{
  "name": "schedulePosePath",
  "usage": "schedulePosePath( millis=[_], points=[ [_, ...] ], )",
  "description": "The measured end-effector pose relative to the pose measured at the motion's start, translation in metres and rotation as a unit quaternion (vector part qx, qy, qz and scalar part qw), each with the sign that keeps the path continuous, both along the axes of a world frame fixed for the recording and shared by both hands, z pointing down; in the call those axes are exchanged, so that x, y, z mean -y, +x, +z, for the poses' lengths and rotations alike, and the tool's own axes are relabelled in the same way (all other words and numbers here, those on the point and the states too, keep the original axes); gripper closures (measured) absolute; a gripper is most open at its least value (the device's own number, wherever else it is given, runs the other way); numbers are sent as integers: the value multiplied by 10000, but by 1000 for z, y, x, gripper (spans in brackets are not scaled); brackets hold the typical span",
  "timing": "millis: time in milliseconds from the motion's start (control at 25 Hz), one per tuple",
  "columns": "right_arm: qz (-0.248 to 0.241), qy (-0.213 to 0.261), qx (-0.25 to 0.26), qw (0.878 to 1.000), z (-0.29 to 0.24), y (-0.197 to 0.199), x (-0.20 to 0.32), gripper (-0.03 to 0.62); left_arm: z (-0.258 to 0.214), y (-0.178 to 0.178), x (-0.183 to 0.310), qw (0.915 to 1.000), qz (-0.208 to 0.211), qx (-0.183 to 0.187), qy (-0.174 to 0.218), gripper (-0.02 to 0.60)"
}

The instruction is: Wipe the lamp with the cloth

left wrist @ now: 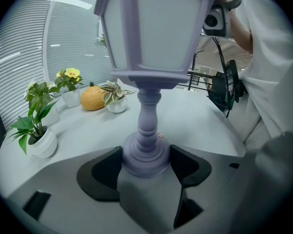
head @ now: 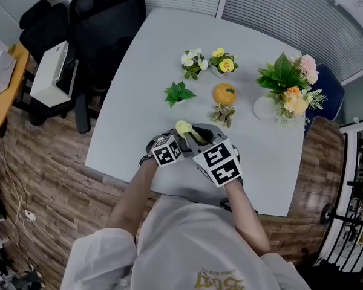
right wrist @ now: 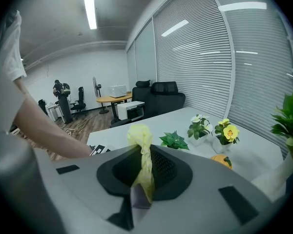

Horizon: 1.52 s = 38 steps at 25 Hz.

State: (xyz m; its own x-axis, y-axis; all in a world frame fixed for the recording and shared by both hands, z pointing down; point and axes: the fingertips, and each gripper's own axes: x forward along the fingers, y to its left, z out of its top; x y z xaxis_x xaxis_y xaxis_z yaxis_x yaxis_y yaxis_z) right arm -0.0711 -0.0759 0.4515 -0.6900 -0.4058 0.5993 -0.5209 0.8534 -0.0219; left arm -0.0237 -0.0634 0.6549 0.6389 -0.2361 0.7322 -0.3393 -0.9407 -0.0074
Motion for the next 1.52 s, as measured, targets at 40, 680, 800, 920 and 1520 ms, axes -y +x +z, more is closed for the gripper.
schedulePosePath(
  millis=[40,680,800,920,1520],
  points=[
    [-13,-7,19,10000,0,0,-1,542,0,0,0,10000,3,0,3,273],
    [-153,-110,345,9992,-2,2,-14,542,-1,0,0,10000,1,-18,23,273],
    [-210,-129,377,9990,-4,2,-18,542,-1,0,0,10000,8,-15,9,273],
    [-269,-94,368,9989,-3,3,-23,542,-1,0,0,10000,8,-16,9,273],
    [-21,-310,654,9974,0,27,-28,542,0,-1,-1,10000,0,-12,13,273]
  ],
)
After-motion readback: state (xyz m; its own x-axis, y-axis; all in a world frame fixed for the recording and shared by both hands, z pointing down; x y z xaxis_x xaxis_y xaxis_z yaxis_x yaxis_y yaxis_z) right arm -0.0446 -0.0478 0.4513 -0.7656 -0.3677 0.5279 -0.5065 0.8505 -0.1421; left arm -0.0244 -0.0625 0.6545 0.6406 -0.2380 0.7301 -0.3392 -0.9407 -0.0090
